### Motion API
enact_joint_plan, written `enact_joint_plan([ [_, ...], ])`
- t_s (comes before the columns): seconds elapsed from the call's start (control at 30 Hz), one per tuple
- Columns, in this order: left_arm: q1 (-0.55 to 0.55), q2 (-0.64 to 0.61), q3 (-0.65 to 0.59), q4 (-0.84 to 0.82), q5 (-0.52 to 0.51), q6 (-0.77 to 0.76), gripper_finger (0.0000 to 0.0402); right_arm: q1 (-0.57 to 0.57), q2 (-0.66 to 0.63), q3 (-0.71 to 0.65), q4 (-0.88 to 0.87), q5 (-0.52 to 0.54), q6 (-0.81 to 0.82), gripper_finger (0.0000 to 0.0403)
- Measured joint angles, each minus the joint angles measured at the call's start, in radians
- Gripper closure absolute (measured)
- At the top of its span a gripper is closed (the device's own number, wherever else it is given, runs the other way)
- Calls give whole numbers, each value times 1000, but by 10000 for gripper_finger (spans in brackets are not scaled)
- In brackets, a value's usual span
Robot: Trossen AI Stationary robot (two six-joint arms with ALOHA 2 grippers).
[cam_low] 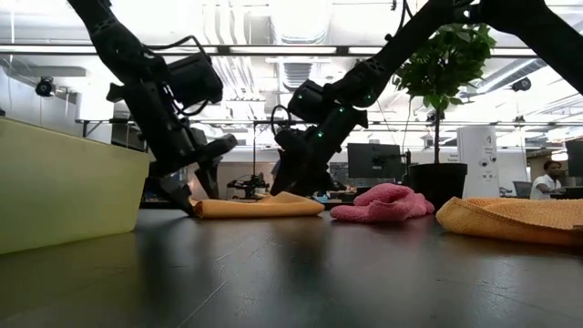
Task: Fold microfiber towels
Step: Put the folded orange microfiber towel into the yellow bin
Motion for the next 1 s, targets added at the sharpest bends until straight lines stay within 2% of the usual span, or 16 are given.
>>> enact_joint_plan([
  [0.13, -1, 5, -1, 10, -23, -1, 204, -2, 0, 0, 0, 8, 4, 117],
  [0.37, -1, 5, -3, 9, -42, 10, 246, -5, 0, -2, -8, 133, 1, 115],
  [0.63, -1, 6, -4, 10, -65, 24, 281, -7, 0, -26, -7, 132, 3, 122],
  [0.83, 0, 7, -5, 44, -78, 22, 290, -4, 0, -47, 3, 124, 3, 120],
  [1.0, 1, 8, -7, 77, -88, 23, 278, 5, 0, -54, 35, 29, 0, 131],
])
